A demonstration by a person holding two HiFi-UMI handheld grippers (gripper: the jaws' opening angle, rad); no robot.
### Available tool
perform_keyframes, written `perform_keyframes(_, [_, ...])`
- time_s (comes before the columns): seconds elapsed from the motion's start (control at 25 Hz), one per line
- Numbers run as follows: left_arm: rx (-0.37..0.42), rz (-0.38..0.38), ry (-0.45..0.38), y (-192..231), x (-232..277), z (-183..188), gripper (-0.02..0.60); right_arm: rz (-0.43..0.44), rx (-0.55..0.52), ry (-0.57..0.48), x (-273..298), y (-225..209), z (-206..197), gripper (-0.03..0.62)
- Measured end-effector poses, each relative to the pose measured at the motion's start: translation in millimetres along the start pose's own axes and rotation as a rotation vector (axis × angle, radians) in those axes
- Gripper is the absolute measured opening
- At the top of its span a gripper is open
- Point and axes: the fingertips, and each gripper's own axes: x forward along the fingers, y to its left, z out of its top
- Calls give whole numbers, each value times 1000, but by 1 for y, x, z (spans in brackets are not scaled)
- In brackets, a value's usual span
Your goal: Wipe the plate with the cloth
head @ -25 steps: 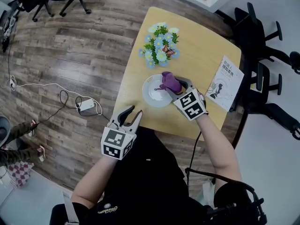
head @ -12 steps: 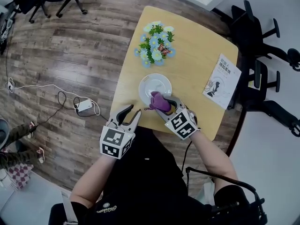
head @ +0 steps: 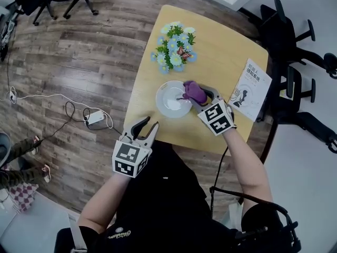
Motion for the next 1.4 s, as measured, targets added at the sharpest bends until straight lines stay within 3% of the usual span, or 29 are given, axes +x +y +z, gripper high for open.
perform_keyframes(0.16, [-1,4,1,0,-1,0,126,-16,-1,2,1,-10,4,189])
perform_keyframes(0.52, [7,-5,6,-3,2,-2,126,22,-23,11,-6,18,-14,189])
perform_keyframes(0.96, [26,-11,0,-5,-3,1,126,41,50,3,-17,58,-29,189])
perform_keyframes(1.4, [47,-11,-17,-6,-14,6,126,-56,-35,26,-31,92,-29,189])
